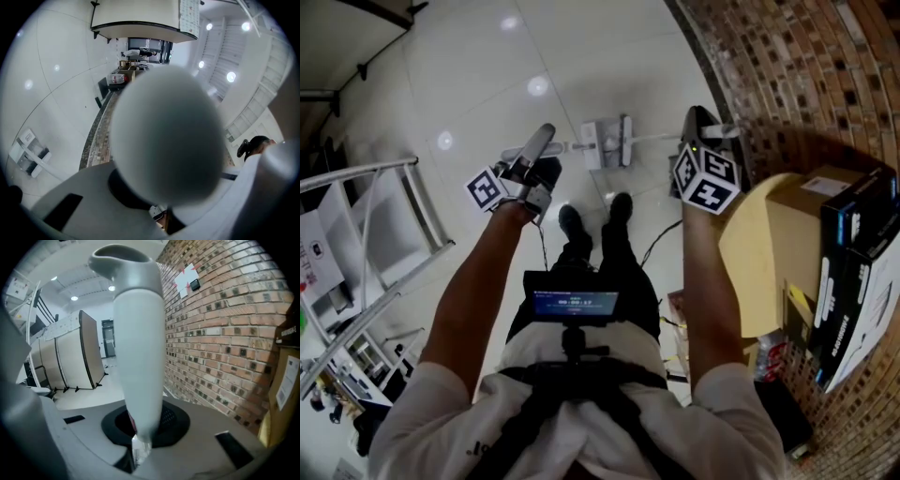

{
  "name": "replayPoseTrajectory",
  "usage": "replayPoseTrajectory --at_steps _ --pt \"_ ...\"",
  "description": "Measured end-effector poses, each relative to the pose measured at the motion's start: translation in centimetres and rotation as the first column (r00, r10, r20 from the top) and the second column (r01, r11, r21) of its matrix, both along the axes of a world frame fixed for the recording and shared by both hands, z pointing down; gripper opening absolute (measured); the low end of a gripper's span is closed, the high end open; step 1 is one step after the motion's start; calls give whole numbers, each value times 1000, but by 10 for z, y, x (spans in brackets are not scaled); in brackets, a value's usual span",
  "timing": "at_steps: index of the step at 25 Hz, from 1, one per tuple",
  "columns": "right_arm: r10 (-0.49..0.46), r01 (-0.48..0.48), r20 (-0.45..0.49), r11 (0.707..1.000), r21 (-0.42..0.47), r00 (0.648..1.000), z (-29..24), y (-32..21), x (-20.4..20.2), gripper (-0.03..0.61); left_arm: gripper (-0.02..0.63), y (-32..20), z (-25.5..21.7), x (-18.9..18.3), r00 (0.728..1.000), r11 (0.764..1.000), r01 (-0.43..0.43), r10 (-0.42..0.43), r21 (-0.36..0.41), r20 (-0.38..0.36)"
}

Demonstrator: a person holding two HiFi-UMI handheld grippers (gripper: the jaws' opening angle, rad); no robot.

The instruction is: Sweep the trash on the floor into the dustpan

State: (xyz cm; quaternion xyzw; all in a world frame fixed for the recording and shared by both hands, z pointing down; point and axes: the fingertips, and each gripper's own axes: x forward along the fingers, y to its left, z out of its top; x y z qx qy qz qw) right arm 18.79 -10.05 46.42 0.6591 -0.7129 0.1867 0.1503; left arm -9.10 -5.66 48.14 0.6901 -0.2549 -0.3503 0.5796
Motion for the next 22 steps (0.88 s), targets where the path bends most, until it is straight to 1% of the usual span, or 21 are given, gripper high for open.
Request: replayPoseTrajectory --at_steps 5,9,13,17,22 --pt "17 -17 -41 1000 -2 999 -11 7 3 21 3 0 1 -7 1000 1000 3 -3 1 -22" --pt "41 -42 -63 999 -21 997 -15 22 15 21 3 -2 2 -13 999 1000 26 -25 8 -44" --pt "65 -68 -90 997 -33 994 -18 41 31 21 5 -7 -4 -13 994 999 39 -35 33 -105" --pt "78 -81 -117 996 -24 990 -29 49 43 21 8 -15 -12 -2 992 998 16 -8 55 -129" --pt "101 -105 -128 994 -25 987 -36 59 52 21 11 -25 -18 10 992 997 -23 31 67 -123"
